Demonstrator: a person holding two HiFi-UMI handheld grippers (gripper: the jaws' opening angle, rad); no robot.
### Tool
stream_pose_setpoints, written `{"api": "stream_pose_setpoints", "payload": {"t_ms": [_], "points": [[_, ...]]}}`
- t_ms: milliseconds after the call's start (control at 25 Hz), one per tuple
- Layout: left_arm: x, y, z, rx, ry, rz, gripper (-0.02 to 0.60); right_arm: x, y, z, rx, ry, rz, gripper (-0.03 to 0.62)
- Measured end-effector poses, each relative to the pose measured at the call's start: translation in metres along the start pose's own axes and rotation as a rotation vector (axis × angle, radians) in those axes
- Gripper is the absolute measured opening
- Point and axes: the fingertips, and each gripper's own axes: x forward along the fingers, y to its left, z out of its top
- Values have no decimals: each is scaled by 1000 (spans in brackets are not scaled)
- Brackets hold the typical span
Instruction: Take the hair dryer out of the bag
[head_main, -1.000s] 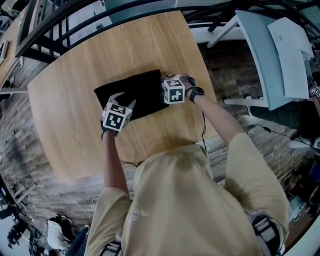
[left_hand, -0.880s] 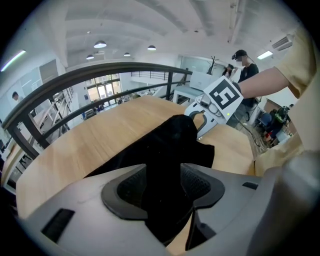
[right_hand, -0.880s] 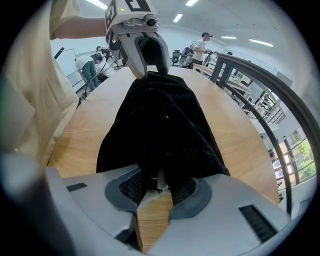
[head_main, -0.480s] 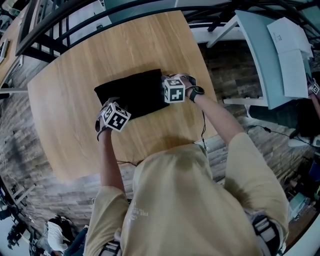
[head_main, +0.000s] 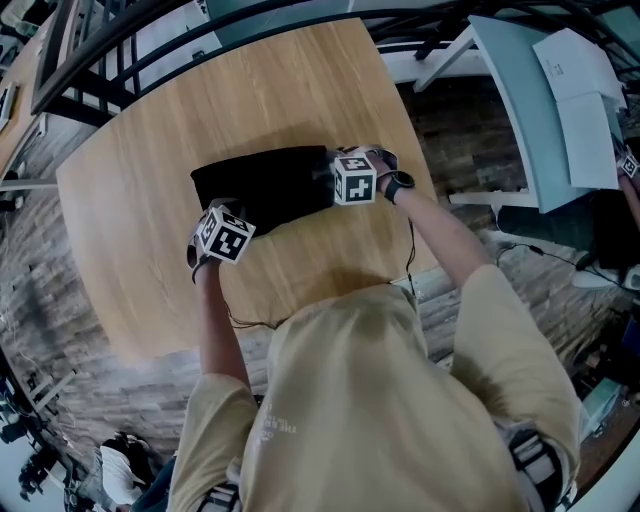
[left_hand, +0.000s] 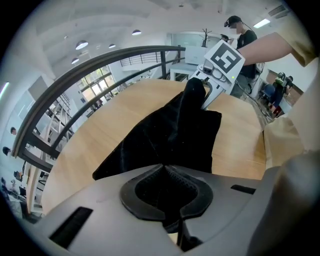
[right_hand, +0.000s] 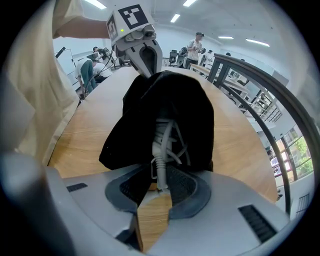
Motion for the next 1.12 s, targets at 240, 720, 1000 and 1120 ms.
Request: {"api": "stream_pose_setpoints", "payload": {"t_ms": [240, 720, 1000, 1120], "points": [[-1, 9, -7, -34, 8, 19, 17, -10, 3, -21, 10, 26, -13, 91], [0, 13, -5, -41, 17, 31, 17, -27, 15, -56, 41, 51, -36, 91], [2, 16, -7, -50, 39, 46, 17, -35, 19, -72, 60, 72, -46, 91], [3, 16, -7, -57, 52, 51, 17, -39, 23, -78, 74, 77, -51, 91]]}}
